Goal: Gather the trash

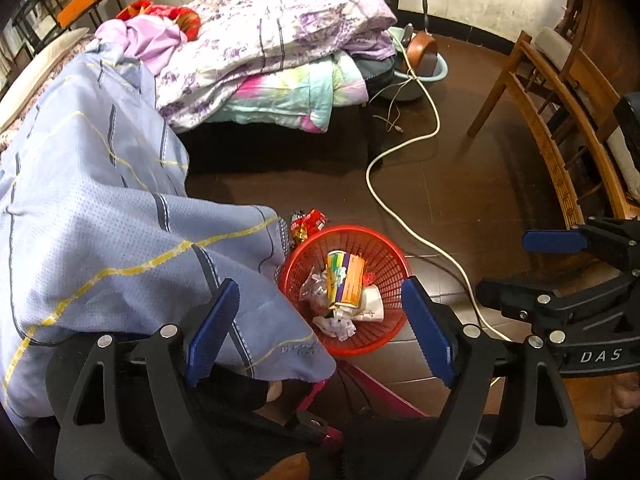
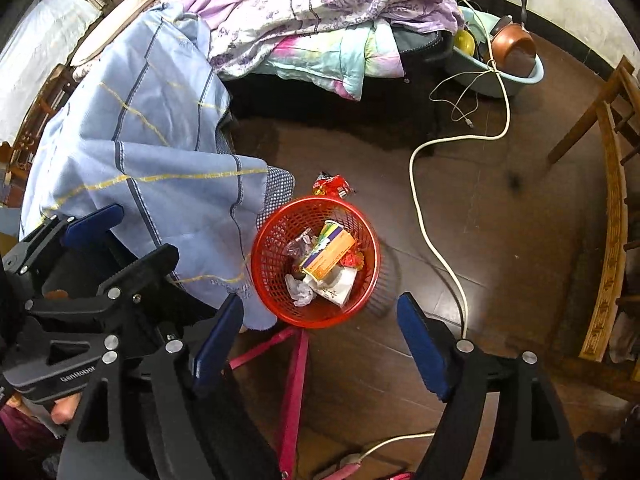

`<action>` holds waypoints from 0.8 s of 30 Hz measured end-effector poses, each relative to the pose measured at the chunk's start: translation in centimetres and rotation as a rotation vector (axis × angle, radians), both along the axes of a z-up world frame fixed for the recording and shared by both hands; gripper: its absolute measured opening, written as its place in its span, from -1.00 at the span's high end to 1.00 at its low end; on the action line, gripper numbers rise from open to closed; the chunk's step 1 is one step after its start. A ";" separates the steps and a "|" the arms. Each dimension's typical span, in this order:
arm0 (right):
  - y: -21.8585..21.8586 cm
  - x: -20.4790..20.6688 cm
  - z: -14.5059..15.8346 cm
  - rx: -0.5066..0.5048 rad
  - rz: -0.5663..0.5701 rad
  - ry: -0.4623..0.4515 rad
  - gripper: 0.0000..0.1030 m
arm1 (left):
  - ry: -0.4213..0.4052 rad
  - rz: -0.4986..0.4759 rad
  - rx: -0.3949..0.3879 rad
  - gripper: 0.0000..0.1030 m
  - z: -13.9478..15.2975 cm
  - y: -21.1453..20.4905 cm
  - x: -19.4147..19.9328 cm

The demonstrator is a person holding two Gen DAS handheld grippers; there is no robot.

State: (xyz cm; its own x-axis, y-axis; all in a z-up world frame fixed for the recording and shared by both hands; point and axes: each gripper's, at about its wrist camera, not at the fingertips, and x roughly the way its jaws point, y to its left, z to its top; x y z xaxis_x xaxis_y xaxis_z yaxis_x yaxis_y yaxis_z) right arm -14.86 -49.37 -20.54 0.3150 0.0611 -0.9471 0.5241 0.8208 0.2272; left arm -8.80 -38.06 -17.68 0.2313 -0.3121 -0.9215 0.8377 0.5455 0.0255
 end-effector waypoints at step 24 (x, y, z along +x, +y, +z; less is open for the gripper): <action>0.1 0.1 -0.4 0.007 0.003 0.013 -0.53 | 0.004 0.026 0.048 -0.56 -1.0 -0.1 0.5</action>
